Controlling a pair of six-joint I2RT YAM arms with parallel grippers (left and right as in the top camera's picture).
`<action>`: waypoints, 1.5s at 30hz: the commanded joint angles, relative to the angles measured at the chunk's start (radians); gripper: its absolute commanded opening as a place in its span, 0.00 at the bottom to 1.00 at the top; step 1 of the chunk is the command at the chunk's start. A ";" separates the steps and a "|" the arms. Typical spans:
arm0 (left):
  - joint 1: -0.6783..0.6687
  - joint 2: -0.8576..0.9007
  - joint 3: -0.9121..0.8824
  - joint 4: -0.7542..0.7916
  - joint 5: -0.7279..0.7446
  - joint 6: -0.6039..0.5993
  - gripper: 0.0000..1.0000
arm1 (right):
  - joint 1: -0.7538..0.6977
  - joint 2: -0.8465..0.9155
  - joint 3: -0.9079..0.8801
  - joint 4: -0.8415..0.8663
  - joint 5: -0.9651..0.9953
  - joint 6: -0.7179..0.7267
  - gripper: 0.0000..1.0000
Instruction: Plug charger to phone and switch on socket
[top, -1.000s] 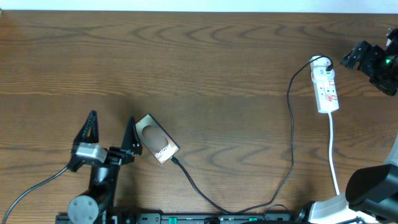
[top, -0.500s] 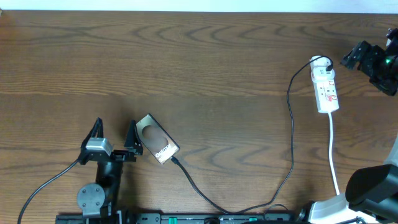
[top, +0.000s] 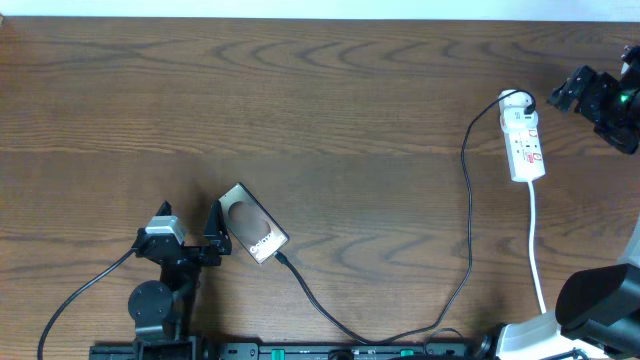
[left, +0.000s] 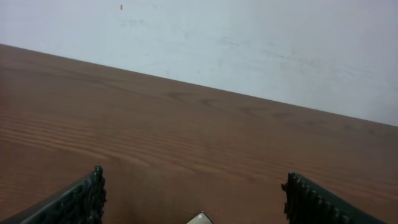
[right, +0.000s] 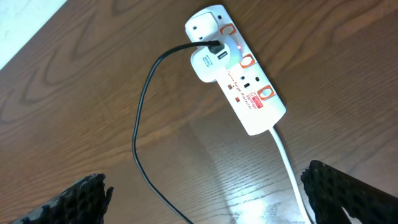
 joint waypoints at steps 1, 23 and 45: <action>0.003 -0.008 -0.007 -0.050 0.010 0.013 0.88 | 0.002 -0.008 0.012 0.000 0.004 0.010 0.99; 0.003 -0.006 -0.007 -0.050 0.010 0.013 0.88 | 0.002 -0.008 0.012 0.000 0.004 0.010 0.99; 0.003 -0.006 -0.007 -0.050 0.010 0.013 0.88 | 0.035 -0.118 -0.032 0.065 0.089 -0.019 0.99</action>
